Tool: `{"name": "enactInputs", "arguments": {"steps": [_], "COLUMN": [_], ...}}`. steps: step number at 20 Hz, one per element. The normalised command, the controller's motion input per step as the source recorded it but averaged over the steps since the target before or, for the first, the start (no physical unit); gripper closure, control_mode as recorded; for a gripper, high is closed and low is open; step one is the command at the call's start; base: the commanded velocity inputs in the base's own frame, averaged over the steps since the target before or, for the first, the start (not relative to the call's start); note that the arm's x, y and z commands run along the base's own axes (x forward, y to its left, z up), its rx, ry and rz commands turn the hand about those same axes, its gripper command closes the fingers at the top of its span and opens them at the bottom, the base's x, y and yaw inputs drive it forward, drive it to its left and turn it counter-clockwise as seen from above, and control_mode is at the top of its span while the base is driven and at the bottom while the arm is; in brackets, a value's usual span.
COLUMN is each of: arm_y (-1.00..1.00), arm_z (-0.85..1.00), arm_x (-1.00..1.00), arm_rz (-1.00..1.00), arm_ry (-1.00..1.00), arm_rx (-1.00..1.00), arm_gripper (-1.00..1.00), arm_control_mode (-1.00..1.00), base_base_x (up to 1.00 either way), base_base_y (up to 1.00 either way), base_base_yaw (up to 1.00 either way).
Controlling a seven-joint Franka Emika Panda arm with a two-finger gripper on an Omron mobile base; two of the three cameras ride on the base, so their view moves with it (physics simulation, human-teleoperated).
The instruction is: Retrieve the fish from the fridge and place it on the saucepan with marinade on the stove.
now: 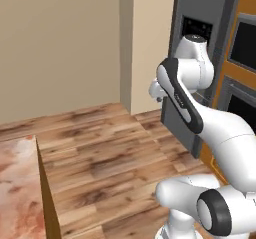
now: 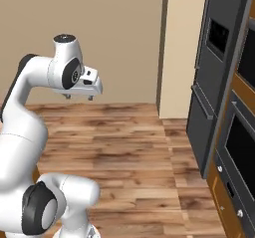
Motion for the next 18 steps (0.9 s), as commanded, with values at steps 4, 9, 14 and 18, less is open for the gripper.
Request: {"name": "enactInputs", "arguments": {"steps": [4,9,14,18], "arm_y": [0.00,0.00,0.00,0.00], "arm_z": [0.00,0.00,0.00,0.00], "arm_x": [0.00,0.00,0.00,0.00], "arm_rz": [0.00,0.00,0.00,0.00], "arm_ry": [0.00,0.00,0.00,0.00], "arm_rx": [0.00,0.00,0.00,0.00], "arm_gripper": [-1.00,-1.00,-1.00,-1.00], "arm_control_mode": [1.00,1.00,1.00,1.00], "base_base_x": [1.00,1.00,1.00,1.00], "base_base_y": [0.00,0.00,0.00,0.00], "base_base_yaw": [0.00,-0.01,-0.04,-0.04]}}
